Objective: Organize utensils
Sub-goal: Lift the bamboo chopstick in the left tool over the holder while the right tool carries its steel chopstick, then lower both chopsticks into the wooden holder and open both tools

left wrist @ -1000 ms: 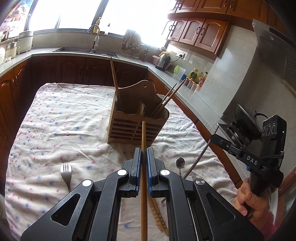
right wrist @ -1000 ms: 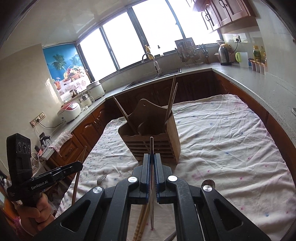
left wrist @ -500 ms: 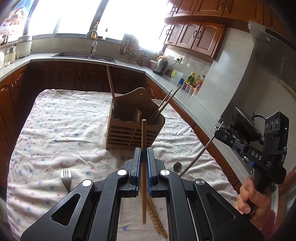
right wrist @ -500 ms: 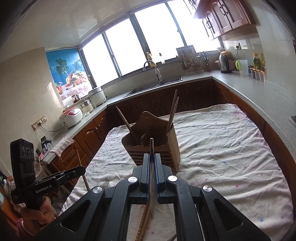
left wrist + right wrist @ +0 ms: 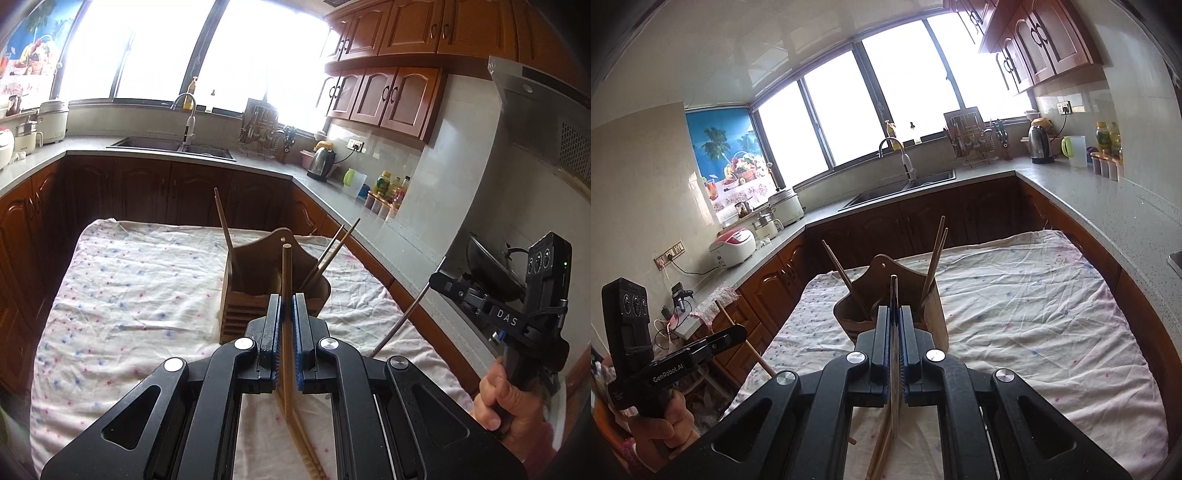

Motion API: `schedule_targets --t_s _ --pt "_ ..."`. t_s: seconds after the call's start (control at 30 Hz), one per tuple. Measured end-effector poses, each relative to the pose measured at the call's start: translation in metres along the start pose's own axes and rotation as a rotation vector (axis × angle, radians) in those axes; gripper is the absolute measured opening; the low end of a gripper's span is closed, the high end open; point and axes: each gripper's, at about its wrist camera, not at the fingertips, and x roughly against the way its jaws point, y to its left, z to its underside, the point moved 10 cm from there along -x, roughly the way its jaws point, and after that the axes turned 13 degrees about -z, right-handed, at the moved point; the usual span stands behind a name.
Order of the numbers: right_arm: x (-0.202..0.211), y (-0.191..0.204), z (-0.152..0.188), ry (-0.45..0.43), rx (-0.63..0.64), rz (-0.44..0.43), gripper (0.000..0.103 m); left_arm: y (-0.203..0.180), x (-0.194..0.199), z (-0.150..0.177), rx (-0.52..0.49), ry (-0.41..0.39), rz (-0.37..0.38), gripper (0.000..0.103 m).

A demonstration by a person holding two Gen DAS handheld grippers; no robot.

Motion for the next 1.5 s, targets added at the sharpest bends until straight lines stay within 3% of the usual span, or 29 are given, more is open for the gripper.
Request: schedule_targets --t_s 0.43,0.73,0.97,1.5 --pt "-0.014 0.0 -0.08 -0.128 0.054 0.003 0.004 0.0 -0.012 -0.086 -0.012 -0.166 -0.039 0.005" --pt "-0.038 -0.014 -0.108 -0.176 0.062 0.027 0.004 0.013 -0.045 -0.116 0.019 -0.206 -0.073 0.005" --pt "-0.055 -0.034 -0.102 -0.192 0.042 0.055 0.004 0.023 -0.075 -0.11 0.041 -0.204 -0.109 0.005" --pt "-0.109 -0.068 -0.032 -0.046 -0.06 0.056 0.004 0.032 -0.14 -0.047 0.067 -0.065 -0.136 0.006"
